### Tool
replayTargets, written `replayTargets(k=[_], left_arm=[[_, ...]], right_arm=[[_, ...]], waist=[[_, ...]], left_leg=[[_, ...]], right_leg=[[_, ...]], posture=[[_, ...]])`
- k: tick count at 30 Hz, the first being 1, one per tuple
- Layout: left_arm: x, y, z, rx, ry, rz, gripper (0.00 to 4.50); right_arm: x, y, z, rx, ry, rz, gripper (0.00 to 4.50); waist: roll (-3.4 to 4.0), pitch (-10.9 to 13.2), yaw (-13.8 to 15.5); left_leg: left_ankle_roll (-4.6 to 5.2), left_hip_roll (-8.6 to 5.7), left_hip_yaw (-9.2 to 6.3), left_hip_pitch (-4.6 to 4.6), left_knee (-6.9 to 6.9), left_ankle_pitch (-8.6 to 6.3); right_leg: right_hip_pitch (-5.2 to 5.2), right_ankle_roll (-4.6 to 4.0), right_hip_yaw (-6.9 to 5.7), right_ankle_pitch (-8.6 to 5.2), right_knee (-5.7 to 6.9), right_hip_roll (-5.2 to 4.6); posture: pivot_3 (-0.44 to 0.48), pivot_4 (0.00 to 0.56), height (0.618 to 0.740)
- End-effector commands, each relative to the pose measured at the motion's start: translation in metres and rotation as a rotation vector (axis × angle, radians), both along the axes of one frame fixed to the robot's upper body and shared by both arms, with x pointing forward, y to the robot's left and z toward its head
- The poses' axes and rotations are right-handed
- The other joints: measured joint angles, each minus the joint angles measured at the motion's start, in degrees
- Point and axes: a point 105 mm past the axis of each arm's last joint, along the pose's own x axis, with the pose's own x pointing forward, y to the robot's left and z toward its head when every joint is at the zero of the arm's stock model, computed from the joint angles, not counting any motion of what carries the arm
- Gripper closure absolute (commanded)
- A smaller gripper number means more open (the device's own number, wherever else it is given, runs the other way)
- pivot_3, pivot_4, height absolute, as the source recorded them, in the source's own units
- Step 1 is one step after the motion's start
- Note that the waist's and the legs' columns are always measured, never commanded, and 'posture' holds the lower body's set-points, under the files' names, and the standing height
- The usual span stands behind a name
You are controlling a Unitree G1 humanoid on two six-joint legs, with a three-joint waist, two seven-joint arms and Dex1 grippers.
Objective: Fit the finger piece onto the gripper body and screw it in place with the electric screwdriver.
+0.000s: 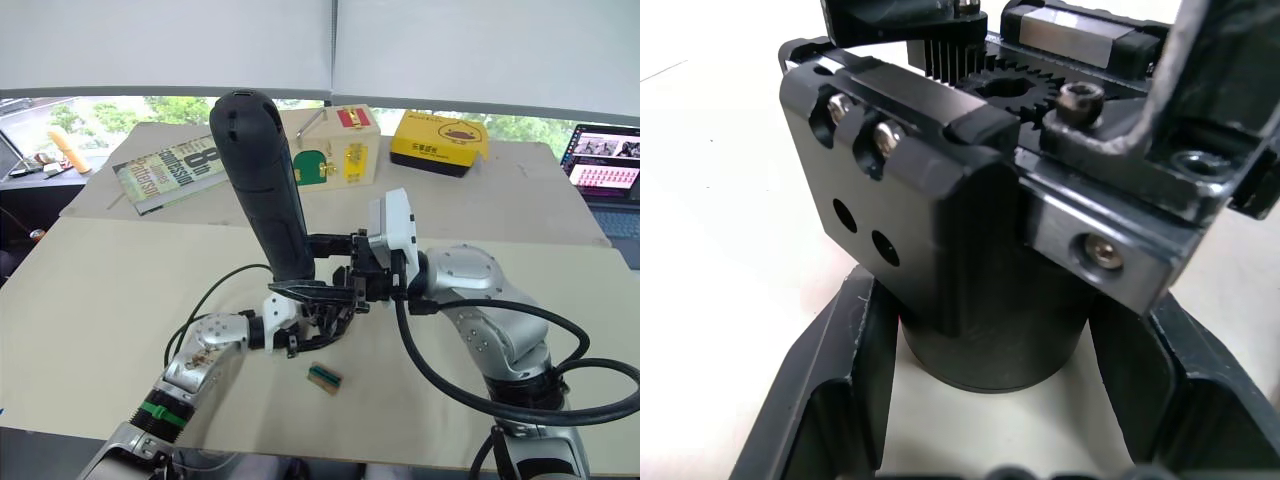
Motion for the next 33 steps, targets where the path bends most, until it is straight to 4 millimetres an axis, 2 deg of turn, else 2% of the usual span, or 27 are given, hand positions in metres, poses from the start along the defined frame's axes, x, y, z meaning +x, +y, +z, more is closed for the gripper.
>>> replayTargets(k=[1, 33], left_arm=[[-0.010, 0.003, -0.026, 0.073, 0.106, -0.010, 2.22], [-0.014, 0.002, -0.030, 0.071, 0.125, 0.005, 2.22]], right_arm=[[-0.005, -0.001, 0.011, 0.039, -0.057, 0.011, 2.60], [-0.003, 0.001, -0.006, 0.026, -0.045, -0.012, 2.60]], waist=[[0.00, 0.00, -0.09], [0.00, 0.00, -0.68]], left_leg=[[0.00, 0.00, 0.00, 0.00, 0.00, 0.00], [-0.01, -0.02, 0.00, 0.01, -0.01, 0.00]], right_leg=[[0.00, 0.00, 0.00, 0.00, 0.00, 0.00], [0.01, 0.06, 0.01, -0.04, 0.00, -0.01]], posture=[[0.000, 0.150, 0.740], [0.000, 0.150, 0.740]])
